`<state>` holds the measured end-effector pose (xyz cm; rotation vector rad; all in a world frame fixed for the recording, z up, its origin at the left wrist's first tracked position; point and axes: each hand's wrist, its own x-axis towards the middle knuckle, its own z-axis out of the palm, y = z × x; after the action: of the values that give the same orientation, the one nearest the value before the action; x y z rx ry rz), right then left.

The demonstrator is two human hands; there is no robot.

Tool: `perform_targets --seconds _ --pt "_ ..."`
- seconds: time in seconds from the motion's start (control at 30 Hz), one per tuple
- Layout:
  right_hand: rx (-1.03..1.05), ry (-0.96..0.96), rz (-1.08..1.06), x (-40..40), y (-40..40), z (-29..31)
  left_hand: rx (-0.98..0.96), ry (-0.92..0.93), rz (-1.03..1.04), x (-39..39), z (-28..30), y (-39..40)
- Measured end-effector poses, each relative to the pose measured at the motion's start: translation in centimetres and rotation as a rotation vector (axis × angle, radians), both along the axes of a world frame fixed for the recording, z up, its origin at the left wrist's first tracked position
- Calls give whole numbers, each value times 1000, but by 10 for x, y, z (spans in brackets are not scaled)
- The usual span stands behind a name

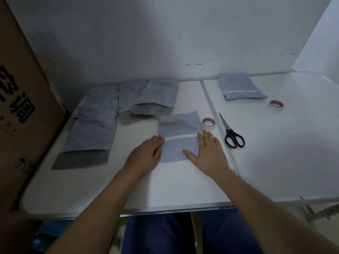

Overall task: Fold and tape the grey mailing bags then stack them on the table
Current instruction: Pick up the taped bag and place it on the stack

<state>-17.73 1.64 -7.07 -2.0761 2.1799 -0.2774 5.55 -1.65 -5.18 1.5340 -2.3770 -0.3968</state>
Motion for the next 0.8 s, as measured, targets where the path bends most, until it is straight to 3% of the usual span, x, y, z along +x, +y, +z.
perform_targets --seconds 0.1,0.3,0.43,0.53,0.63,0.7,0.8 --pt "-14 -11 2 0 1 1 30 38 55 3 2 3" --pt "-27 -40 1 -1 2 1 137 301 392 -11 27 -18" --pt "-49 -104 23 -3 2 3 286 296 461 -27 39 -38" --pt "-191 -306 28 -8 0 4 378 227 503 -36 43 -51" --pt "-370 -606 -176 -21 -4 9 450 130 510 -43 46 -58" --pt "-363 -668 -334 -32 -8 15 476 135 527 -43 47 -60" --pt "-238 -704 -409 -46 -17 22 490 292 570 -40 47 -62"
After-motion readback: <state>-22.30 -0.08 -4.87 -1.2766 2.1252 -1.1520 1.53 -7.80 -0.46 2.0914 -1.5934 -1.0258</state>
